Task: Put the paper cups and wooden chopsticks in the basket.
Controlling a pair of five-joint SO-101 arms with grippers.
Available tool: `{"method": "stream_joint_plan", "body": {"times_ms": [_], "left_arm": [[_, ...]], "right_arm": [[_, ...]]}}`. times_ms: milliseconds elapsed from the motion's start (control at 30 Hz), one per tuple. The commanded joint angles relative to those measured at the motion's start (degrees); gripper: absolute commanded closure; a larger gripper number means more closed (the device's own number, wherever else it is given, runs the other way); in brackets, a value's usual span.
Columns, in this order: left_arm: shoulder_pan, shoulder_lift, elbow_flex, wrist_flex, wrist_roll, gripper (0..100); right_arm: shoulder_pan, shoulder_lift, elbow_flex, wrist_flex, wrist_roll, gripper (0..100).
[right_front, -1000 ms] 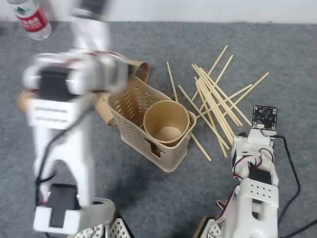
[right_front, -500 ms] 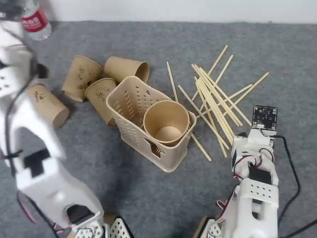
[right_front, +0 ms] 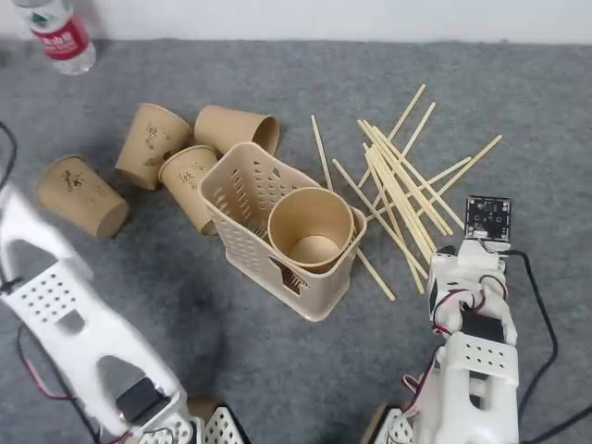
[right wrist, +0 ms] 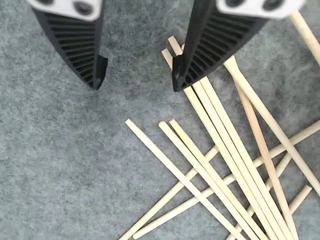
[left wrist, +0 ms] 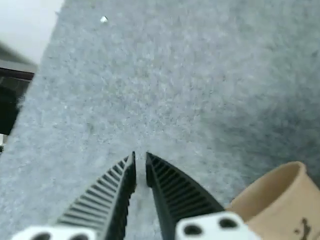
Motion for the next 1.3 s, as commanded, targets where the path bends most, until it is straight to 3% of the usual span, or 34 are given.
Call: {"method": "stream_joint_plan", "body": {"times_ms": [0,267,433,633,833,1133,1267], "left_arm": [[2.3,6.2,-7.7,-1.2,-1.1,99],[4.1,12.9,-9.4,-2.3,-1.1,99],[6.2,11.3,-9.3,6.9,-1.6,99],[9.7,6.3,-9.5,21.4,-7.4,99],[9.1,-0.4,-4.8,21.2,-6.2,99],[12.7,-18.7,22.9,20.8,-8.5,99],[12.1,-24.6,26.2,16.6,-9.7,99]], "right_arm": [[-0.6,-1.3,-0.6,-1.3,-0.3,77.9],[-0.5,-1.3,-0.6,-1.3,-0.3,77.9],[-0.6,-1.4,-0.6,-1.3,-0.3,77.9],[-0.5,-1.4,-0.6,-1.3,-0.3,77.9],[-0.5,-1.4,-0.6,-1.3,-0.3,77.9],[-0.4,-1.4,-0.6,-1.3,-0.3,77.9],[-0.4,-1.3,-0.6,-1.2,-0.3,77.9]]}}
